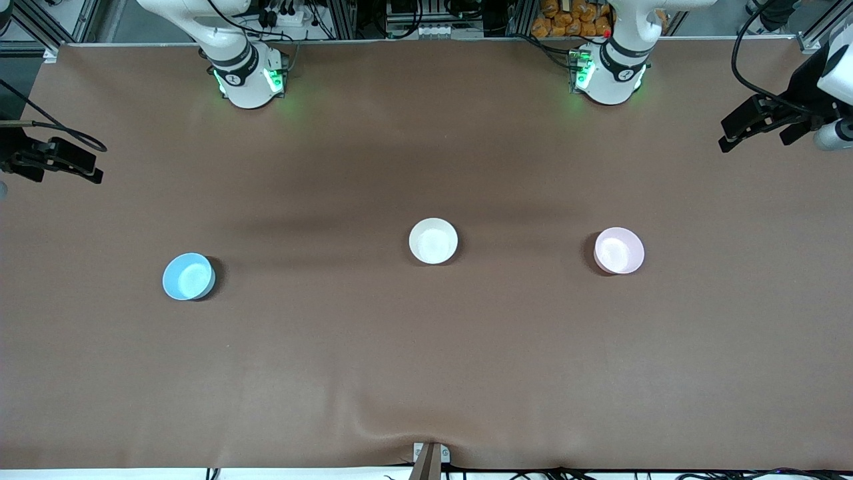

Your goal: Stack pink and blue bowls on white bowl

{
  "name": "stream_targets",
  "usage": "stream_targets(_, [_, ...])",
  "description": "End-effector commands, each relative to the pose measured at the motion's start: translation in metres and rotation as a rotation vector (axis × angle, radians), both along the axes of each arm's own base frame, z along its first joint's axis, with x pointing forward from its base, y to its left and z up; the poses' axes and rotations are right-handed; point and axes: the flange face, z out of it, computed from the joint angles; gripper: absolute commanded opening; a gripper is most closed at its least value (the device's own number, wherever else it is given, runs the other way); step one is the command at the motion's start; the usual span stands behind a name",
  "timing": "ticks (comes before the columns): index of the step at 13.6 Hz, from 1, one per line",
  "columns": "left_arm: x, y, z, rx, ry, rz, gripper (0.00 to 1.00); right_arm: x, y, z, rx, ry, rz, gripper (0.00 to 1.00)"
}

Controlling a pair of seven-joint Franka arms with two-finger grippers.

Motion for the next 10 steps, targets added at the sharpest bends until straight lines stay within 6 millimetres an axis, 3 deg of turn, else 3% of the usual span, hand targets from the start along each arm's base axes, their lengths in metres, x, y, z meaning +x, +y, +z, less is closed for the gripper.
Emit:
stream_targets(1, [-0.004, 0.004, 0.008, 0.015, -0.020, -0.013, 1.00, 0.001, 0.001, 0.004, -0.010, -0.007, -0.005, 1.00])
stream_targets(4, [-0.001, 0.013, 0.007, 0.009, -0.018, 0.008, 1.00, 0.002, 0.003, 0.004, -0.010, -0.008, -0.002, 1.00])
stream_targets(10, [-0.005, 0.002, 0.001, 0.009, 0.014, -0.015, 1.00, 0.002, 0.004, 0.003, -0.010, -0.007, 0.000, 1.00])
